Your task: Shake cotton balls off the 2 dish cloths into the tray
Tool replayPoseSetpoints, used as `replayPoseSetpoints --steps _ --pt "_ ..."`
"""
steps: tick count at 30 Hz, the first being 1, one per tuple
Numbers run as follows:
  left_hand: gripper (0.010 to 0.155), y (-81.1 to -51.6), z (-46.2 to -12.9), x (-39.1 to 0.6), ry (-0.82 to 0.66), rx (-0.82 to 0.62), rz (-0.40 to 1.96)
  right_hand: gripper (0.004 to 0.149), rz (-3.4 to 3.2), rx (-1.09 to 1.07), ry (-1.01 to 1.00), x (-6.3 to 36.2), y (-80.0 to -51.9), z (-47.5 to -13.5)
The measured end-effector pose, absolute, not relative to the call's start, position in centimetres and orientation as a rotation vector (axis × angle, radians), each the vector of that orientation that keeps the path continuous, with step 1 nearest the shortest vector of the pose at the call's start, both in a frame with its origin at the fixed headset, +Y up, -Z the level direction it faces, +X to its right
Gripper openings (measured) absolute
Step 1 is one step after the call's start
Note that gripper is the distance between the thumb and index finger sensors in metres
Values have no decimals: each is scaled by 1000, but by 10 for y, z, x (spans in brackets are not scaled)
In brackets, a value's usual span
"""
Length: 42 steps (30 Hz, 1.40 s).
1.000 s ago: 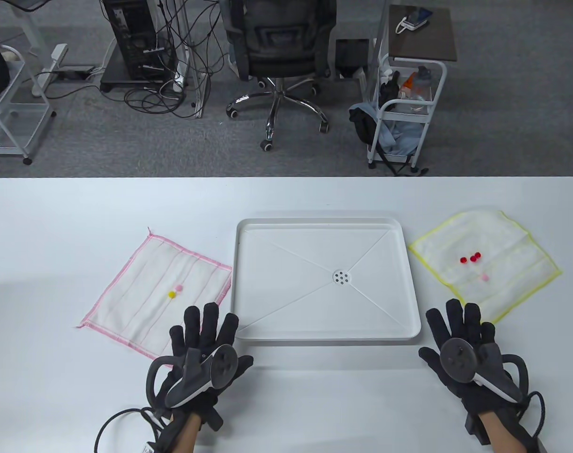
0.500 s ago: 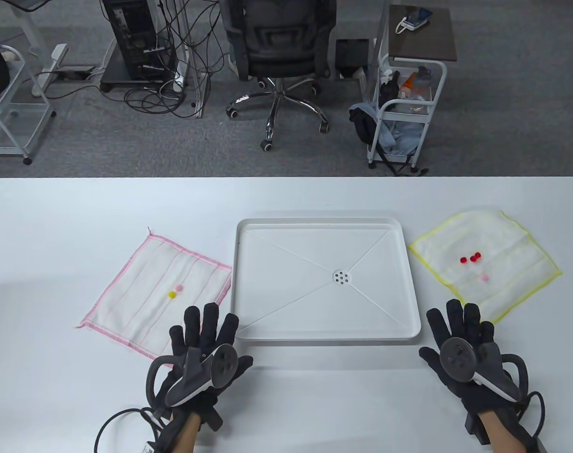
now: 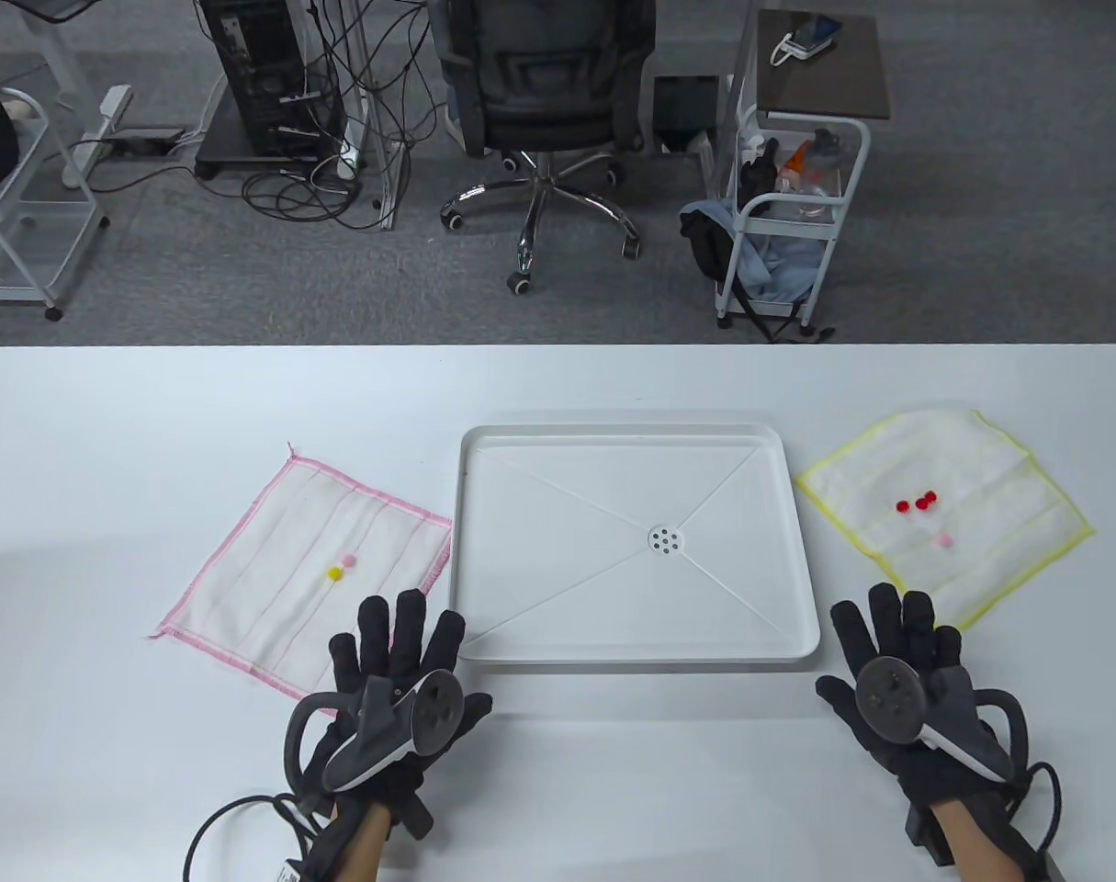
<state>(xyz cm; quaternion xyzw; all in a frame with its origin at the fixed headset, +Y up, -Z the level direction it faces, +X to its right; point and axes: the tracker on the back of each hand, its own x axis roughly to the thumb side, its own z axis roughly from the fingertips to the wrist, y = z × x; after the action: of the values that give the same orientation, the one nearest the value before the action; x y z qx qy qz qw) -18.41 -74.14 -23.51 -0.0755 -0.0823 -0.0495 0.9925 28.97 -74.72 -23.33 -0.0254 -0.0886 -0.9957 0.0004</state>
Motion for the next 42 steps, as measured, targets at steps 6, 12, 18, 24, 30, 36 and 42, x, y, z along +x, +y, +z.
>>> replayPoseSetpoints --steps 6,12,18,24,30,36,42 --pt "83 -742 -235 -185 -158 -158 -98 74 -3151 -54 -278 293 -746 -236" --pt "83 -742 -235 -186 -158 -157 -96 74 -3282 213 -300 331 -744 -253" --pt "83 -742 -236 -186 -156 -167 -104 75 -3347 514 -453 374 -760 -266" --pt "83 -743 -236 -186 -156 -181 -110 74 -3342 646 -599 392 -776 -268" --pt "83 -744 -236 -186 -157 -191 -112 71 -3308 639 -723 392 -785 -271" --pt "83 -744 -236 -185 -162 -203 -119 68 -3260 579 -673 382 -781 -267" --pt "84 -745 -237 -185 -161 -211 -123 69 -3184 471 -684 366 -775 -259"
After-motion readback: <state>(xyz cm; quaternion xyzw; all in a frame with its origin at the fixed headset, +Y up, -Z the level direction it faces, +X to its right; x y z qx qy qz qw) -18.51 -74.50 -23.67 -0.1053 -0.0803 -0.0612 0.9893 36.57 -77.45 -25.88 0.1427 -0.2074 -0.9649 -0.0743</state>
